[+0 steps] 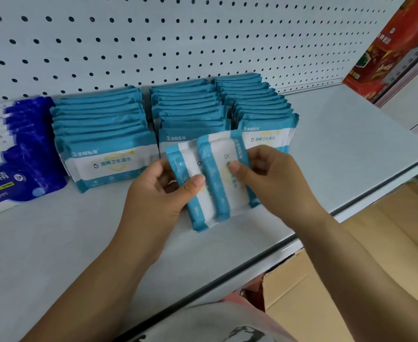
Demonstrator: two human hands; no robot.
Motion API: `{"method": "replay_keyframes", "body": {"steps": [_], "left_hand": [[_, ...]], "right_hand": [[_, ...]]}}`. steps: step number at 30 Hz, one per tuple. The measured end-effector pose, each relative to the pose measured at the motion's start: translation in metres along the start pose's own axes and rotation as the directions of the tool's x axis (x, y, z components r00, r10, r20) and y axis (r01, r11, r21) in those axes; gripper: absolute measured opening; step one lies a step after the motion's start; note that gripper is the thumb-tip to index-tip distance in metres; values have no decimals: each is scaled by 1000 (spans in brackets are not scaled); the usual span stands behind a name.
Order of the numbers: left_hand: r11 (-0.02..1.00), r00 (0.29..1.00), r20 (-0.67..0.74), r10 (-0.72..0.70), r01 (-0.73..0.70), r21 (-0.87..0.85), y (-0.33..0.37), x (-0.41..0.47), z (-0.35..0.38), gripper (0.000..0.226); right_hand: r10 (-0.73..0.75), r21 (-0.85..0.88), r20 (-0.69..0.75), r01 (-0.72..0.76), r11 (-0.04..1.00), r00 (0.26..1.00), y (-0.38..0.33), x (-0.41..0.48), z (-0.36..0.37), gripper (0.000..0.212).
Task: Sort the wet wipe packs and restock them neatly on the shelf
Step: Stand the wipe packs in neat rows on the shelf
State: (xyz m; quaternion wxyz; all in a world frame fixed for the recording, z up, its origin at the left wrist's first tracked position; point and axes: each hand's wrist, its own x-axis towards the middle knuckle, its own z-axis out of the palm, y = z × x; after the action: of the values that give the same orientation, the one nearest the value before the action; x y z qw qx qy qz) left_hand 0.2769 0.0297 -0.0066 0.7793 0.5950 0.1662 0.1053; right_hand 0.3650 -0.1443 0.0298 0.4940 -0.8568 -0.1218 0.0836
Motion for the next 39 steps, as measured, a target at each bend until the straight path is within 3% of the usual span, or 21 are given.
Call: {"method": "replay_keyframes", "body": {"steps": [3, 6, 10, 13, 16, 21, 24, 27, 30, 32, 35, 37, 39], "left_hand": [[1000, 1000, -24, 7, -7, -1, -1, 1, -1, 31], [1000, 999, -52, -6, 5, -13, -2, 2, -2, 28], [999, 998, -67, -20, 19, -28, -2, 3, -3, 30], [999, 996, -83, -28, 24, -45, -1, 2, -4, 32], [997, 994, -105, -40, 34, -67, 0, 2, -6, 34], [993, 986, -158, -60, 43, -111, 0, 4, -9, 39], [991, 981, -185, -54, 31, -127, 2, 4, -8, 43], [980, 987, -150, -60, 29, -198, 4, 2, -5, 46], [965, 991, -122, -56, 23, -260, 8, -4, -7, 45], [984, 987, -157, -29, 1, -179, 11, -9, -14, 33], [989, 971, -218, 96, -68, 133, 20, -17, -32, 30], [931, 959, -208, 191, -110, 348, 28, -22, -46, 38], [808, 933, -206, 295, -128, 575, 34, -25, -61, 44]], "right_hand": [[-51, -35, -117, 47, 998, 992, 7, 16, -22, 17], [-213, -271, -189, 158, 949, 958, 11, 34, -42, 15], [-442, -595, -95, 306, 743, 892, 19, 57, -57, 17], [-504, -696, -38, 339, 633, 863, 31, 71, -56, 24], [-528, -740, -49, 324, 589, 848, 41, 75, -52, 31], [-562, -729, -114, 316, 608, 819, 37, 64, -44, 38], [-485, -481, -146, 367, 796, 862, 18, 35, -28, 30], [-280, -215, 59, 287, 934, 958, 0, 6, -3, 46], [-213, -136, 238, 249, 959, 948, -3, -2, 16, 43], [-217, -83, 277, 249, 965, 936, -5, 3, 23, 32], [-296, -89, 297, 335, 938, 908, -10, 13, 32, 26], [-375, -124, 288, 422, 898, 881, -16, 22, 39, 29], [-470, -151, 300, 527, 836, 830, -26, 30, 50, 28]]}}
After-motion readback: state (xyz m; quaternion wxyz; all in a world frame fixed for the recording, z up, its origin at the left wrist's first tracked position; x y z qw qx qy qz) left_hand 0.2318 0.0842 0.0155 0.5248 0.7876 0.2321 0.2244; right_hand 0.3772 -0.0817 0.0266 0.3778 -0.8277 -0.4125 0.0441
